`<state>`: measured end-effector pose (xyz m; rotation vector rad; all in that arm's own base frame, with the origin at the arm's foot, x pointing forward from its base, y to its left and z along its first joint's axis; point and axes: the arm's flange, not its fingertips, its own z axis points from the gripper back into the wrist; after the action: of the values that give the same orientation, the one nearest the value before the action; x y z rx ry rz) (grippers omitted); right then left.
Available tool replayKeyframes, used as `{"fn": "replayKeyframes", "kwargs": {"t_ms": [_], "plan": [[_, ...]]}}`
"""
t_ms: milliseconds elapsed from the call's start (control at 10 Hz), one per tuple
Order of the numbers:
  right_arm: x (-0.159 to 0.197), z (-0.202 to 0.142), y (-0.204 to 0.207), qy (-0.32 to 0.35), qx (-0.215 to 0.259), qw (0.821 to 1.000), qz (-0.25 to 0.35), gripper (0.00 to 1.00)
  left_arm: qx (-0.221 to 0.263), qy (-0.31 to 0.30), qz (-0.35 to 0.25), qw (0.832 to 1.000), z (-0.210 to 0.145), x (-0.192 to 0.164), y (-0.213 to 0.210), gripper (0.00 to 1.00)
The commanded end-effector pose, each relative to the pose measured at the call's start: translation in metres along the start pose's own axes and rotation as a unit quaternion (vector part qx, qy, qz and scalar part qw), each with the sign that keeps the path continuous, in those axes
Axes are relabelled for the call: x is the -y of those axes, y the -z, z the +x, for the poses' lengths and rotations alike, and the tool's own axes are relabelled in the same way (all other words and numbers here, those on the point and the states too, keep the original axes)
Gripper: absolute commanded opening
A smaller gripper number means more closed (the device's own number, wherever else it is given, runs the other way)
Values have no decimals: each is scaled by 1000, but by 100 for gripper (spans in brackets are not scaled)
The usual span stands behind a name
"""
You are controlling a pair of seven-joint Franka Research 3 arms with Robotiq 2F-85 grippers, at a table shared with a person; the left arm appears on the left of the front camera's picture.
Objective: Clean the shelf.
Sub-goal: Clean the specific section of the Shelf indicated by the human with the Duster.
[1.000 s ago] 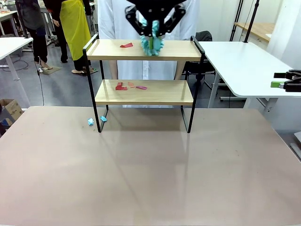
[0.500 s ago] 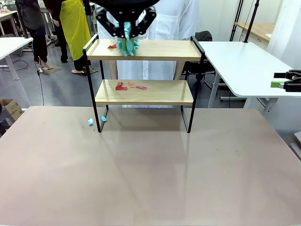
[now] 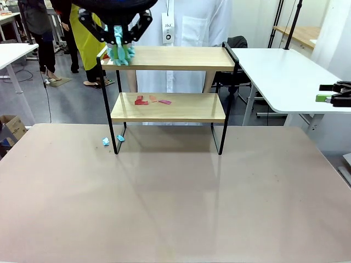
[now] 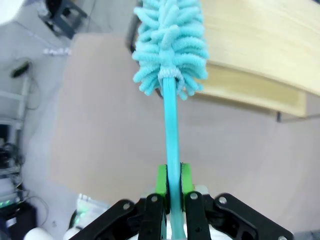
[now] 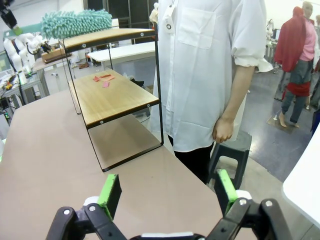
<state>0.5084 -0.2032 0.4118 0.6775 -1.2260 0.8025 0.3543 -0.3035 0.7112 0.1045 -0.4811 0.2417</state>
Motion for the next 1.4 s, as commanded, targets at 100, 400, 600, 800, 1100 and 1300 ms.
{"fn": "replayKeyframes", "kwargs": {"t_ms": [100,400,600,800,1100,1300], "plan": [[0,3,2,-3,1,1000,-3,100,95,-50,39,994,-13,-47,-31,13],[0,3,2,-3,1,1000,-3,100,93,-13,10,996,-14,-54,-46,13],[0,3,2,-3,1,1000,-3,100,95,-48,31,994,-8,-55,-57,13],[0,3,2,-3,1,1000,-3,100,95,-48,31,994,-8,-55,-57,13],[0,3,2,-3,1,1000,-3,100,110,-15,-24,994,-5,-61,-59,13],[0,3,2,-3,1,1000,-3,100,114,22,-63,991,-6,-80,-66,13]]}}
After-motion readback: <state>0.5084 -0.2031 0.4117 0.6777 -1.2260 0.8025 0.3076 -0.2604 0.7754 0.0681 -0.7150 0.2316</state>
